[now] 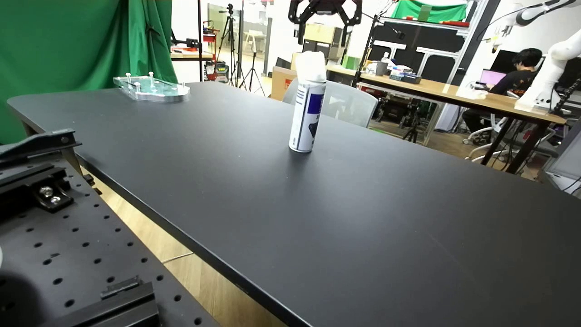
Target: Put the lid on the spray bottle.
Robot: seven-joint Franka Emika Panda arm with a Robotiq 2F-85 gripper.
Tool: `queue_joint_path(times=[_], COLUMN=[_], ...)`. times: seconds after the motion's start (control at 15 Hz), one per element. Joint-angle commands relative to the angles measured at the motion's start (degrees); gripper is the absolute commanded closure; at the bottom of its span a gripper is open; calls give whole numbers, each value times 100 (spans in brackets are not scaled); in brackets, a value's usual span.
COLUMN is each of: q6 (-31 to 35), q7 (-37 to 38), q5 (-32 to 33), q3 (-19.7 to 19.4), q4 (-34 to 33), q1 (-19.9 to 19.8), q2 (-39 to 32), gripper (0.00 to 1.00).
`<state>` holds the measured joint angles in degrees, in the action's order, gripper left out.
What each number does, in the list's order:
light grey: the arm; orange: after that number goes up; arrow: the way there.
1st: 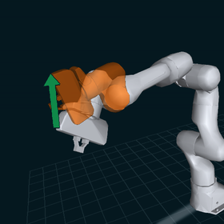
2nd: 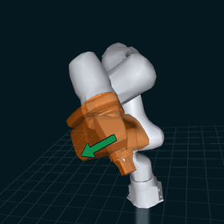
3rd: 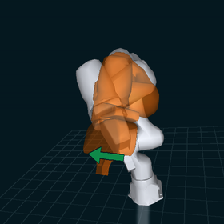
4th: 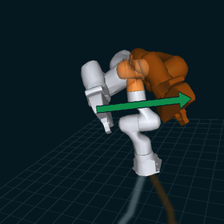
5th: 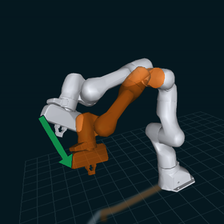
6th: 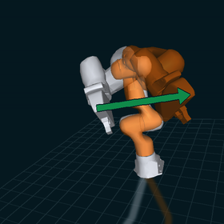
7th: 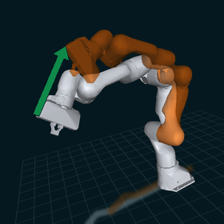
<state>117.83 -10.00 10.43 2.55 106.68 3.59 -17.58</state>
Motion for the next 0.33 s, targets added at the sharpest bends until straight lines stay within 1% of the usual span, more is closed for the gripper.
queue_joint_path(times=[0.0, 0.2, 0.27], q6=[323, 336, 229], q7=[724, 1066, 1136], q5=[320, 515, 491], q3=[-23, -18, -6], q4=[424, 583, 586], q1=[176, 256, 256], q2=[580, 852, 900], gripper=[0, 0, 0])
